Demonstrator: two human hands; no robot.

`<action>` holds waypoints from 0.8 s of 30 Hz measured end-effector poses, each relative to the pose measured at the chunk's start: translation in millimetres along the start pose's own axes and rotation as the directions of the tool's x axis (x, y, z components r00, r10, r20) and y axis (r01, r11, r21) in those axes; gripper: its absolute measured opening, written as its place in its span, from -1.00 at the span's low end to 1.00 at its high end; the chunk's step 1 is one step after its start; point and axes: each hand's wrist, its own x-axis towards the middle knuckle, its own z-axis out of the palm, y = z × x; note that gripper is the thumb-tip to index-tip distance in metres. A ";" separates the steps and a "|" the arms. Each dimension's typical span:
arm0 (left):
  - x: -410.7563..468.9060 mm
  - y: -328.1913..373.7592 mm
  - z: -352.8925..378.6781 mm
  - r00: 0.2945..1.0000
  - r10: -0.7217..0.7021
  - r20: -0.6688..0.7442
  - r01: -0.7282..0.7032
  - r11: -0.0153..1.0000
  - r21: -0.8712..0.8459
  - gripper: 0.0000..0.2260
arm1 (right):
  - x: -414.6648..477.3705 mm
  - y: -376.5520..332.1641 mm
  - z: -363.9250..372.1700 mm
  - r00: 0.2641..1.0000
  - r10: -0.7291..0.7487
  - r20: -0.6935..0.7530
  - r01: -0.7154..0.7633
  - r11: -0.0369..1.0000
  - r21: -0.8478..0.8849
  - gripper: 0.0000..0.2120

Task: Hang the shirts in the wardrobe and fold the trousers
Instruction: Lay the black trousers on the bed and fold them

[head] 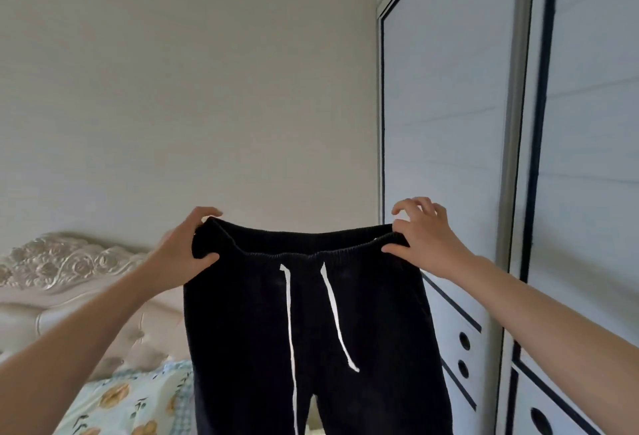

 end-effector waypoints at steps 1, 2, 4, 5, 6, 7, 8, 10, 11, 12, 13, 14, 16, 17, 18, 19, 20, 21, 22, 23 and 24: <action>-0.6 1.4 -1.7 0.998 0.050 0.043 -0.053 0.997 0.062 -0.33 | 5.3 2.8 -6.9 0.998 0.017 0.058 -0.019 0.999 0.031 -0.58; -0.5 2.1 -2.8 0.991 0.100 0.092 -0.112 0.984 0.136 -0.29 | 8.8 4.7 -13.6 0.993 0.032 0.116 -0.039 0.997 0.066 -0.57; 2.3 3.8 -5.3 0.966 0.188 0.177 -0.228 0.942 0.244 -0.34 | 12.6 8.3 -24.4 0.975 0.066 0.214 -0.092 0.989 0.112 -0.61; 4.1 5.3 -6.7 0.957 0.207 0.204 -0.258 0.927 0.274 -0.39 | 13.0 10.7 -28.1 0.969 0.077 0.235 -0.110 0.986 0.128 -0.62; 6.0 6.9 -8.3 0.953 0.206 0.223 -0.268 0.918 0.293 -0.46 | 12.9 13.3 -30.4 0.966 0.085 0.243 -0.124 0.981 0.149 -0.64; 8.1 9.1 -10.0 0.952 0.200 0.233 -0.266 0.915 0.304 -0.51 | 12.7 16.0 -32.2 0.966 0.090 0.244 -0.136 0.975 0.178 -0.65; 10.1 12.6 -11.9 0.953 0.194 0.234 -0.262 0.914 0.310 -0.56 | 12.8 18.8 -34.4 0.966 0.093 0.242 -0.146 0.966 0.212 -0.66; 13.9 19.6 -16.4 0.957 0.183 0.226 -0.248 0.918 0.308 -0.64 | 12.8 26.0 -41.2 0.969 0.096 0.226 -0.157 0.951 0.266 -0.66; 15.6 23.1 -19.1 0.960 0.177 0.218 -0.238 0.924 0.299 -0.69 | 12.7 30.4 -45.4 0.971 0.097 0.217 -0.159 0.945 0.287 -0.66; 16.9 25.8 -21.7 0.965 0.170 0.202 -0.225 0.929 0.293 -0.74 | 12.4 35.2 -50.1 0.972 0.101 0.211 -0.163 0.939 0.304 -0.67; 18.0 28.5 -24.0 0.971 0.162 0.178 -0.209 0.935 0.288 -0.78 | 12.3 39.9 -55.1 0.973 0.105 0.207 -0.168 0.934 0.314 -0.67; 19.5 30.1 -26.5 0.977 0.151 0.153 -0.190 0.939 0.286 -0.79 | 12.1 44.1 -59.9 0.973 0.110 0.204 -0.172 0.933 0.316 -0.67; 23.7 33.0 -32.2 0.984 0.121 0.128 -0.154 0.945 0.289 -0.74 | 11.5 49.3 -69.0 0.977 0.118 0.177 -0.169 0.935 0.313 -0.66; 26.4 33.7 -35.8 0.987 0.099 0.126 -0.132 0.948 0.289 -0.71 | 11.2 50.8 -73.0 0.981 0.127 0.145 -0.168 0.932 0.322 -0.66; 29.0 33.8 -39.6 0.990 0.075 0.121 -0.105 0.957 0.271 -0.67 | 11.3 52.0 -76.0 0.984 0.146 0.106 -0.174 0.922 0.345 -0.67; 31.2 32.4 -43.2 0.993 0.044 0.111 -0.068 0.972 0.223 -0.64 | 11.0 52.5 -78.0 0.983 0.172 0.071 -0.186 0.903 0.388 -0.68; 32.3 31.3 -45.7 0.995 0.015 0.095 -0.028 0.989 0.144 -0.62 | 10.7 52.2 -78.9 0.978 0.202 0.047 -0.202 0.877 0.436 -0.70; 33.0 30.1 -46.8 0.997 -0.014 0.075 0.010 0.999 0.048 -0.61 | 10.6 51.4 -79.0 0.974 0.223 0.040 -0.215 0.855 0.471 -0.72; 32.8 29.7 -46.4 0.997 -0.034 0.063 0.037 0.999 -0.039 -0.63 | 10.8 50.3 -78.7 0.971 0.234 0.050 -0.229 0.843 0.487 -0.73; 32.0 29.9 -44.7 0.997 -0.049 0.063 0.055 0.994 -0.096 -0.65 | 10.8 49.2 -78.6 0.969 0.237 0.067 -0.239 0.839 0.489 -0.73; 30.8 30.1 -43.0 0.996 -0.049 0.068 0.057 0.991 -0.122 -0.66 | 10.8 48.3 -79.3 0.968 0.238 0.075 -0.244 0.837 0.490 -0.73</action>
